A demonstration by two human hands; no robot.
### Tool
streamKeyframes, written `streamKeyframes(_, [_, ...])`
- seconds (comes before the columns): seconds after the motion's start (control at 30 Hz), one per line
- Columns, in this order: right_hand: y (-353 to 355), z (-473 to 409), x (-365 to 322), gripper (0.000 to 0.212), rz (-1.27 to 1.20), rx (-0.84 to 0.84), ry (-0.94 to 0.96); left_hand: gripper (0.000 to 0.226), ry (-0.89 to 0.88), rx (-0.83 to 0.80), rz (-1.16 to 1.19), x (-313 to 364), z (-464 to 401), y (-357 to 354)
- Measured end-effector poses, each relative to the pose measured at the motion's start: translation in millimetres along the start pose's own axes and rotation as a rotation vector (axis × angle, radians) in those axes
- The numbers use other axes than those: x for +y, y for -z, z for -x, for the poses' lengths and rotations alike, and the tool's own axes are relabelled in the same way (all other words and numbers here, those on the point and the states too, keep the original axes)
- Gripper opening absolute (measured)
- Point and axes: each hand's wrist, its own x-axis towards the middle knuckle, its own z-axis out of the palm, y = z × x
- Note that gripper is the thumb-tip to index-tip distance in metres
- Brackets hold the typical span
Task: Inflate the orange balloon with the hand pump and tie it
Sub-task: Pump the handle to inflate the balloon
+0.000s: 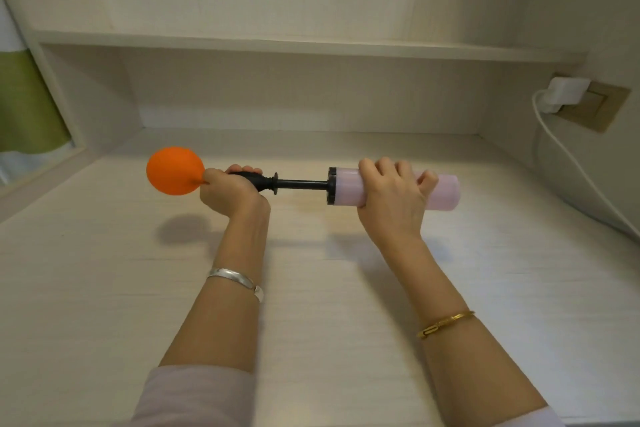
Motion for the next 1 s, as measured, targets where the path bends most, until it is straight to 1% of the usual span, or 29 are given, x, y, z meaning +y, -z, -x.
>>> streamKeyframes(0.1, [-1, 4, -17, 0.031, -0.02, 0.016, 0.042, 0.025, 0.017, -0.016, -0.02, -5, 7, -1])
streamKeyframes(0.2, [-2, 4, -14, 0.032, -0.003, 0.021, 0.075, 0.025, 0.035, -0.002, -0.017, -4, 4, 1])
streamKeyframes(0.3, [0, -1, 4, 0.028, 0.008, 0.037, 0.04, 0.024, 0.034, 0.017, 0.021, 2, -4, 2])
streamKeyframes(0.43, [-1, -2, 20, 0.027, 0.018, -0.022, -0.013, 0.023, 0.022, 0.033, 0.028, 7, -9, 4])
streamKeyframes(0.57, [-1, 0, 6, 0.029, 0.009, 0.008, -0.031, 0.024, -0.004, -0.02, 0.03, 3, 0, -1])
streamKeyframes(0.73, [-1, 5, -21, 0.032, 0.022, 0.065, 0.031, 0.026, 0.01, -0.086, 0.019, -7, 17, -5])
streamKeyframes(0.83, [-1, 2, -10, 0.031, 0.016, 0.067, 0.048, 0.027, 0.023, -0.069, 0.042, -5, 12, -4])
streamKeyframes(1.0, [3, -2, 19, 0.027, 0.004, 0.012, -0.021, 0.024, 0.009, -0.008, 0.046, 4, -2, 1])
